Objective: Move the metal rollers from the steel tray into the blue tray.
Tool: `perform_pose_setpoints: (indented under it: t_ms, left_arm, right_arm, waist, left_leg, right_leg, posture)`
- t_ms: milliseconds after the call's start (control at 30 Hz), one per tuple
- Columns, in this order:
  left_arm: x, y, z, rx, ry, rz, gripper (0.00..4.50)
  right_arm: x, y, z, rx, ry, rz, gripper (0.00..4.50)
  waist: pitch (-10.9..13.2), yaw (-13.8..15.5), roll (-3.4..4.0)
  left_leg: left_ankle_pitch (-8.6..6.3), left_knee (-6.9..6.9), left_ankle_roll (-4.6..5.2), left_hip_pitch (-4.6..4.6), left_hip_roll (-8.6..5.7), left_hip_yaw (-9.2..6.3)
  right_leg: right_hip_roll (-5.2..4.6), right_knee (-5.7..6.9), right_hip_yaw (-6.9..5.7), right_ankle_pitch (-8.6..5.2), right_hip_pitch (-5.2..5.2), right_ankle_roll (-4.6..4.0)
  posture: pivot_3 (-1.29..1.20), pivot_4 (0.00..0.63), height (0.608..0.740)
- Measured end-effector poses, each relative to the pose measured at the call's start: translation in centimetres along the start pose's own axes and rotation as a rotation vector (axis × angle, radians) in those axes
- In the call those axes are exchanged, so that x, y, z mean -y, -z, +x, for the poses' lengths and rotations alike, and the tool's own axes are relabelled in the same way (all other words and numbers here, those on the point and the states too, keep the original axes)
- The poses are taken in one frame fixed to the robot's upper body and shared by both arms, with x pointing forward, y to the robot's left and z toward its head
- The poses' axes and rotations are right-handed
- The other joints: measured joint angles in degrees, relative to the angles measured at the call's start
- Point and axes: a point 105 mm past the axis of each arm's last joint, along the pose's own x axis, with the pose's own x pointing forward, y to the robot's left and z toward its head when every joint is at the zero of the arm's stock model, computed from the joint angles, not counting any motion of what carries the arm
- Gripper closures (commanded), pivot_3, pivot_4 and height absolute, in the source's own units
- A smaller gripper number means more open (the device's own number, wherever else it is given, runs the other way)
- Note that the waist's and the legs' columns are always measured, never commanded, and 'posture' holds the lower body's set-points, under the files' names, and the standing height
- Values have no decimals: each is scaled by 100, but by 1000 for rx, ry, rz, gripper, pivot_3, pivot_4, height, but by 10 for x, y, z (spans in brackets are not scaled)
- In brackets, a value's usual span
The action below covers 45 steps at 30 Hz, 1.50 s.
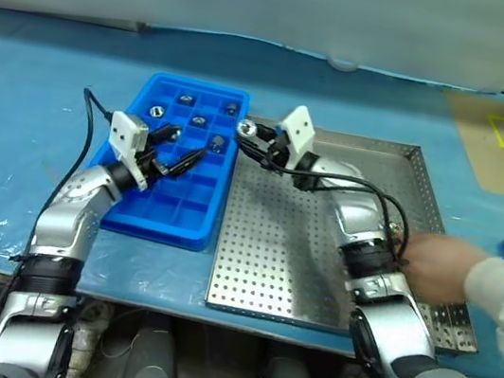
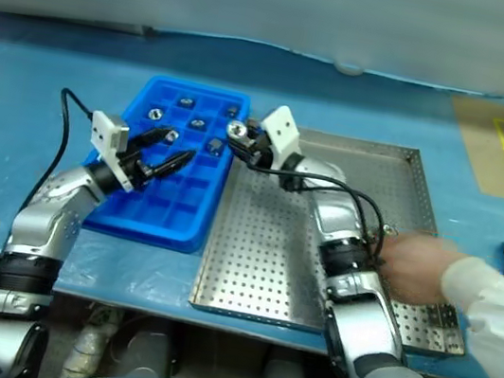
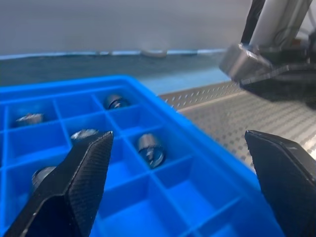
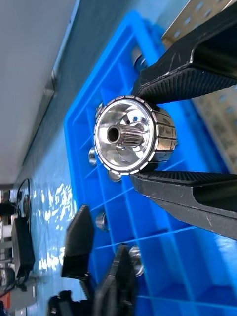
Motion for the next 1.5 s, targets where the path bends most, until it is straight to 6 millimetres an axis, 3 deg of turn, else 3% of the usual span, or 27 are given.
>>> perform_pose_setpoints:
  t_ms: [133, 300, 467, 600, 833, 867, 967, 1100, 1200, 1400, 1500]
  left_arm:
    - [4, -4, -9, 3, -25, 40, 0]
    - [13, -8, -19, 6, -48, 51, 0]
    - [15, 0, -28, -30, -80, 42, 0]
    - [17, -1, -30, -31, -83, 46, 0]
    - [24, -5, -19, -21, -33, 52, 0]
    - [27, -7, -15, -15, -8, 54, 0]
    - [37, -13, -1, 2, 80, 51, 0]
    - [46, -11, 15, 3, 168, 17, 0]
    - [54, -12, 30, 10, 240, -2, 0]
    - [70, -16, 50, 22, 377, -16, 0]
    - [64, -11, 51, 15, 358, -17, 0]
  right_arm:
    - [-5, 5, 28, -88, -21, 4, 2918]
    - [-12, 14, 47, -168, -35, -42, 2918]
    - [-26, 34, 51, -241, -101, -19, 2918]
    - [-44, 37, 55, -258, -202, -27, 2918]
    - [-43, 43, 48, -260, -199, -43, 578]
    - [-38, 43, 46, -252, -174, -39, 578]
    - [-14, 42, 27, -208, -81, -31, 578]
    - [32, 50, -25, -189, 100, -18, 578]
    - [55, 55, -61, -202, 213, -7, 578]
    - [62, 45, -99, -186, 273, 0, 578]
    - [53, 45, -101, -185, 245, 14, 578]
  waist:
    - [1, 46, -2]
    - [1, 161, -2]
    - [2, 304, -1]
    - [2, 343, -1]
    - [2, 451, -1]
    - [2, 464, -1]
    - [1, 499, -2]
    - [2, 478, -4]
    - [3, 386, -5]
    - [4, 110, -6]
    - [4, 30, -6]
  left_leg:
    - [10, -22, -17, 1, 3, -7]
    - [12, -33, -21, 1, 7, -9]
    - [13, -33, -23, -1, 9, -13]
    - [16, -27, -27, 0, 9, -18]
    - [29, -20, -49, 19, 10, -26]
    - [31, -20, -52, 19, 10, -26]
    - [33, -13, -55, 19, 4, -24]
    - [39, -4, -57, 19, 1, -24]
    - [56, -7, -76, 19, 3, -24]
    - [55, -15, -72, 24, 5, -23]
    - [53, -14, -69, 27, 5, -20]
  right_leg:
    - [2, 4, -12, -8, -5, -13]
    - [4, 9, -21, -12, -9, -21]
    - [4, 14, -27, -13, -8, -21]
    - [3, 36, -30, -14, -10, -22]
    - [2, 96, -26, -29, -17, -31]
    - [1, 99, -27, -29, -15, -31]
    - [-7, 102, -26, -28, -4, -31]
    - [-4, 103, -19, -25, -6, -28]
    - [6, 100, -11, -24, -15, -27]
    - [14, 94, -3, -25, -20, -26]
    - [14, 96, 0, -25, -19, -27]
  posture:
    - [161, 150, 740]
    - [227, 150, 740]
    - [250, 150, 740]
    - [236, 150, 740]
    - [155, 150, 740]
    - [141, 150, 740]
    - [86, 150, 740]
    - [5, 150, 740]
    - [-28, 150, 740]
    - [-61, 150, 740]
    - [-86, 150, 740]
